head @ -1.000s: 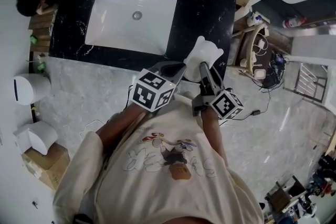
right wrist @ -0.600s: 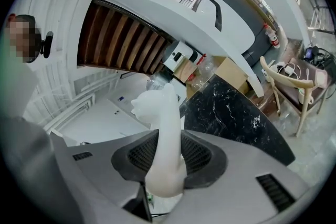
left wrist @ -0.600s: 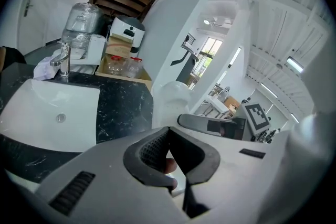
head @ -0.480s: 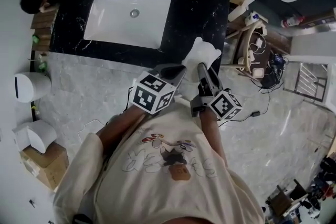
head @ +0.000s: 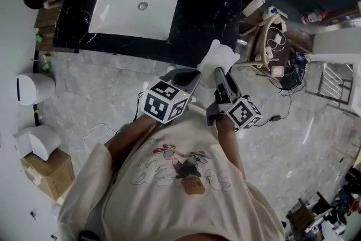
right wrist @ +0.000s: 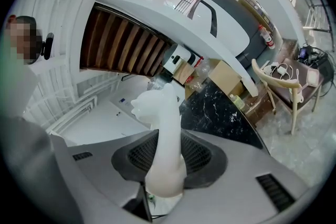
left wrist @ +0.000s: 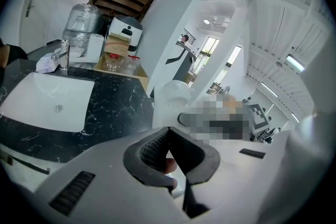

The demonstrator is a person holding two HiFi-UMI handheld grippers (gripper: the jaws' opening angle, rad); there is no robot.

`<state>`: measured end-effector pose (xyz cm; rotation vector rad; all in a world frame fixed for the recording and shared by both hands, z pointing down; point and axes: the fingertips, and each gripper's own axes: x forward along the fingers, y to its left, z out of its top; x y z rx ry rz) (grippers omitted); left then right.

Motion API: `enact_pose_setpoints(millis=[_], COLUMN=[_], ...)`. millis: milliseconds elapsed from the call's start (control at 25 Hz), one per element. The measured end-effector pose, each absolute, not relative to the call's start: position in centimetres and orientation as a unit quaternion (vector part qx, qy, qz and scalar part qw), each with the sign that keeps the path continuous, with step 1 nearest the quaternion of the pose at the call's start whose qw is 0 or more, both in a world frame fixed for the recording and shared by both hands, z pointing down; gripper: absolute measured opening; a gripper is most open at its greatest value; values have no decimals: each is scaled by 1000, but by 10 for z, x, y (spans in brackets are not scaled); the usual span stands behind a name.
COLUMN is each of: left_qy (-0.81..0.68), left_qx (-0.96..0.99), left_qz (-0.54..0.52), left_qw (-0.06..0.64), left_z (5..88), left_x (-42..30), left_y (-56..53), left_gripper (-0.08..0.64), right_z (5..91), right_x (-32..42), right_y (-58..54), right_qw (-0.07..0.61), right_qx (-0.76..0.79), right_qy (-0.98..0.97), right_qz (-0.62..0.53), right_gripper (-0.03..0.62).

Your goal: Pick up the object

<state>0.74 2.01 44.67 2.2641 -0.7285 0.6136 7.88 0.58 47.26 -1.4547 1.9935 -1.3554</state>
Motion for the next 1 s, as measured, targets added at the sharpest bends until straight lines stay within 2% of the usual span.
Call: enact_pose_setpoints(millis=[1000], left_qy=[-317], left_qx=[865], left_qz=[220], left_qw=[322], left_z=[439], left_x=[13], left_y=[121], left_gripper=[14], right_z=[467], right_x=[83], right_y=[108], right_qw=[165], right_qx=[-492], right_qy=[714], right_qz=[-471], right_gripper=[140])
